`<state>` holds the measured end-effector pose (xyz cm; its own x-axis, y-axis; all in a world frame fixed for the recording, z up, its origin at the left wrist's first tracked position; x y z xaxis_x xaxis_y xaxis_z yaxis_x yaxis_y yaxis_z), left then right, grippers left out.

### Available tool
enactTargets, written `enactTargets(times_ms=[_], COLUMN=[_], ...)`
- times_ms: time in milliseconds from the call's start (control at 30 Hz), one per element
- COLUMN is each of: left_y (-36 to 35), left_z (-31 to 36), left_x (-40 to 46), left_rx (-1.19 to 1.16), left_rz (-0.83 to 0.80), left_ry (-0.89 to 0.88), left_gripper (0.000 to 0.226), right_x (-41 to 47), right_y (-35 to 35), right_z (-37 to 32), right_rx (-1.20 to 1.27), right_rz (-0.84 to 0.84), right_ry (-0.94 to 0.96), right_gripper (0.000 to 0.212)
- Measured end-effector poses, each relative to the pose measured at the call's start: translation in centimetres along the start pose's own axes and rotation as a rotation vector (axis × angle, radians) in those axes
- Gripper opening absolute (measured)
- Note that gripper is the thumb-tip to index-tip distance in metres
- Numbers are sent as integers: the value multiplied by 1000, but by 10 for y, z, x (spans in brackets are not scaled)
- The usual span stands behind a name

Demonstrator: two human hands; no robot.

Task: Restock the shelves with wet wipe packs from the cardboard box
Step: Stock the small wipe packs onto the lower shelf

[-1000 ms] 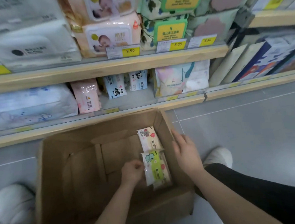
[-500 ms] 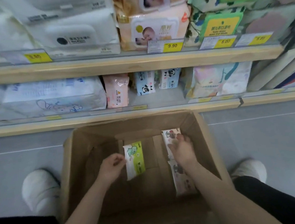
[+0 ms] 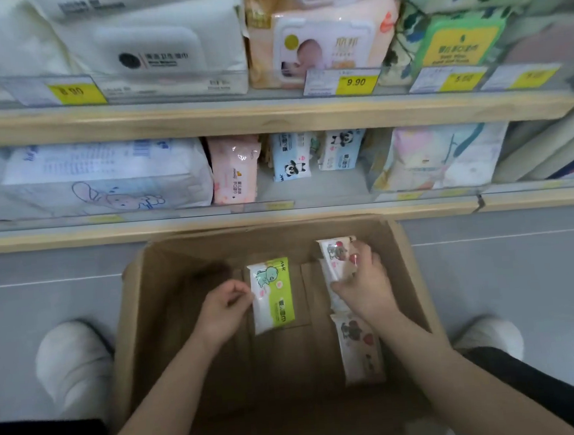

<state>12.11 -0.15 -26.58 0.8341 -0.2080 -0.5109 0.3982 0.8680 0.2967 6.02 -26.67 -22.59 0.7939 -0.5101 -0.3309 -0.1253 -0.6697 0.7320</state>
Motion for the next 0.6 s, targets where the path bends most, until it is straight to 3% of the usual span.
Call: enactTargets(times_ms=[333, 467, 600], left_y=[77, 105, 109], left_z=[99, 108, 101], left_x=[3, 13, 24], left_rx=[-169, -197, -197], left_rz=[165, 230, 237], left_ry=[-194, -197, -180], left_gripper=[16, 17, 17], right_x=[-8, 16, 67], right_y=[32, 45, 28], right_z=[-109, -144, -144], right_rx=[228, 288, 267], right_rz=[-153, 2, 125], right_ry=[262, 352, 286], right_gripper=[42, 31, 22])
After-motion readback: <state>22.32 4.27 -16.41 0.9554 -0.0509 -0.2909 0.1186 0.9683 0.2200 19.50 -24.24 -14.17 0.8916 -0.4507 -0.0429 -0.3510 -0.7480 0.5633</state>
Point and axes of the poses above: each hand's wrist, its own x-axis towards the middle knuckle, its own y-axis out of the back of the hand, z = x × y, the point moved 9 cm from there along x, towards the middle knuckle, and after that the axes turned 4 degrees about x, right-handed, at the moved point
